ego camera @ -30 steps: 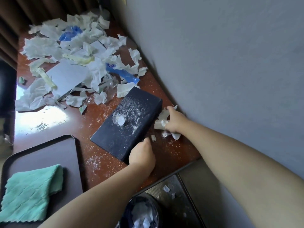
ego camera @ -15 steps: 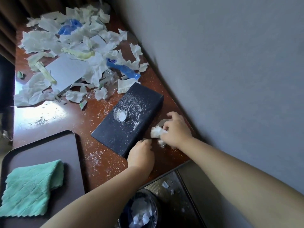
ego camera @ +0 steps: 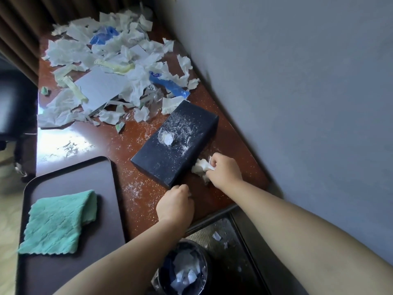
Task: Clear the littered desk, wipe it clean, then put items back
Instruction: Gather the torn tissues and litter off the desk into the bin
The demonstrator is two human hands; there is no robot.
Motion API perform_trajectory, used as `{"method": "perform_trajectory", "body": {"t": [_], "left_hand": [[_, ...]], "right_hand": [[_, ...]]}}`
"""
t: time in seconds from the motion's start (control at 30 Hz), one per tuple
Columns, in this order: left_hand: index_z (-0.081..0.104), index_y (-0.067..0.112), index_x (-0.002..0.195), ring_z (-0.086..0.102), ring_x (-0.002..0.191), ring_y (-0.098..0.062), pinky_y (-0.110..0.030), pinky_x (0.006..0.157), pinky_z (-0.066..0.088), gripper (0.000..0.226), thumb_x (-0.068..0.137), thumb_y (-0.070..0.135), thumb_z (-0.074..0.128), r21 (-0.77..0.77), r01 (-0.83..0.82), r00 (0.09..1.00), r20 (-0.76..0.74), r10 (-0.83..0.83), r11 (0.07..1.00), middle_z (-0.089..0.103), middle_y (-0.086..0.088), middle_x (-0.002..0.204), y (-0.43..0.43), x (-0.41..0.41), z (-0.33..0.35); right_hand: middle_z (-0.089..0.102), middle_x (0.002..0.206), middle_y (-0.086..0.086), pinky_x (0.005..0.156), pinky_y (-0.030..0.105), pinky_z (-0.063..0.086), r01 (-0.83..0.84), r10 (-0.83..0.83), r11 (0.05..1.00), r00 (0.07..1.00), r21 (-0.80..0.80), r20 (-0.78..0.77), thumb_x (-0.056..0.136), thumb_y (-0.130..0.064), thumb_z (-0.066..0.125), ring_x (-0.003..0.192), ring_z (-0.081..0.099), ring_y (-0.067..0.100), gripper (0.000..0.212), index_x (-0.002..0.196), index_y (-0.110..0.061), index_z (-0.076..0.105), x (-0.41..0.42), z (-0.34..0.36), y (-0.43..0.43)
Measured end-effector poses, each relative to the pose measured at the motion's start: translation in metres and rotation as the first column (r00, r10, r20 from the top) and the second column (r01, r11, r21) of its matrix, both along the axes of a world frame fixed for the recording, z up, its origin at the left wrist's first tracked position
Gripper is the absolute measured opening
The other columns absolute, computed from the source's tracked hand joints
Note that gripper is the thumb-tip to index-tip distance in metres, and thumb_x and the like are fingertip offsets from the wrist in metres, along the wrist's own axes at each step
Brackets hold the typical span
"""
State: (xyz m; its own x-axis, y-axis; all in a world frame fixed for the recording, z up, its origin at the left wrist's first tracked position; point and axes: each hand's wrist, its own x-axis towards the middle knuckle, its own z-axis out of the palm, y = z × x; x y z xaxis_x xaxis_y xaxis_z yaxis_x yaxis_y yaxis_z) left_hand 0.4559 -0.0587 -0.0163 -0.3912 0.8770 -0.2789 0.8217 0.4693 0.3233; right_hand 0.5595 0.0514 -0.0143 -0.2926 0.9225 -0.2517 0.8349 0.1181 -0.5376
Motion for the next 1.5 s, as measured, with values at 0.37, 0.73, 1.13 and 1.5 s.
{"method": "perform_trajectory", "body": {"t": [0.37, 0.73, 1.13, 1.5], "left_hand": [[0.060, 0.015, 0.092, 0.056, 0.087, -0.021, -0.031, 0.069, 0.047, 0.017, 0.091, 0.021, 0.044, 0.155, 0.234, 0.967, 0.068, -0.246, 0.960, 0.060, 0.000, 0.094, -0.033, -0.042, 0.017], [0.049, 0.015, 0.074, 0.045, 0.072, -0.016, -0.026, 0.061, 0.033, 0.015, 0.087, 0.010, 0.044, 0.034, 0.413, 0.831, 0.394, -0.392, 0.910, 0.052, 0.002, 0.080, -0.141, -0.052, -0.021], [0.060, 0.003, 0.072, 0.055, 0.082, -0.033, -0.029, 0.059, 0.025, 0.020, 0.089, 0.012, 0.053, -0.393, 0.086, 0.878, 0.464, 0.117, 0.916, 0.063, -0.014, 0.078, -0.197, -0.043, -0.214], [0.072, 0.021, 0.089, 0.066, 0.084, -0.023, -0.036, 0.083, 0.054, 0.024, 0.086, 0.005, 0.054, -0.527, -0.104, 0.698, 0.566, 0.440, 0.844, 0.070, -0.004, 0.090, -0.203, -0.023, -0.399]], "right_hand": [[0.046, 0.064, -0.008, 0.047, 0.023, 0.026, 0.374, -0.370, 0.925, 0.926, 0.067, -0.070, 0.077, -0.012, 0.062, 0.062, 0.043, 0.017, 0.024, 0.066, -0.017, 0.042, -0.001, 0.014, -0.090], [0.042, 0.060, -0.005, 0.054, 0.030, 0.031, 0.611, -0.613, 0.786, 0.790, -0.096, 0.013, 0.076, -0.011, 0.058, 0.064, 0.041, 0.023, 0.028, 0.061, -0.018, 0.035, -0.029, -0.023, -0.229], [0.061, 0.085, 0.003, 0.069, 0.026, 0.041, 0.567, -0.584, 0.691, 0.803, -0.449, 0.116, 0.080, -0.011, 0.062, 0.085, 0.057, 0.020, 0.014, 0.077, -0.018, 0.051, -0.005, -0.232, -0.302], [0.049, 0.127, 0.010, 0.086, 0.032, 0.046, 0.513, -0.965, 0.169, 0.259, -0.842, -0.036, 0.085, -0.003, 0.065, 0.117, 0.048, 0.021, 0.055, 0.136, -0.005, 0.045, -0.004, -0.448, -0.342]]}}
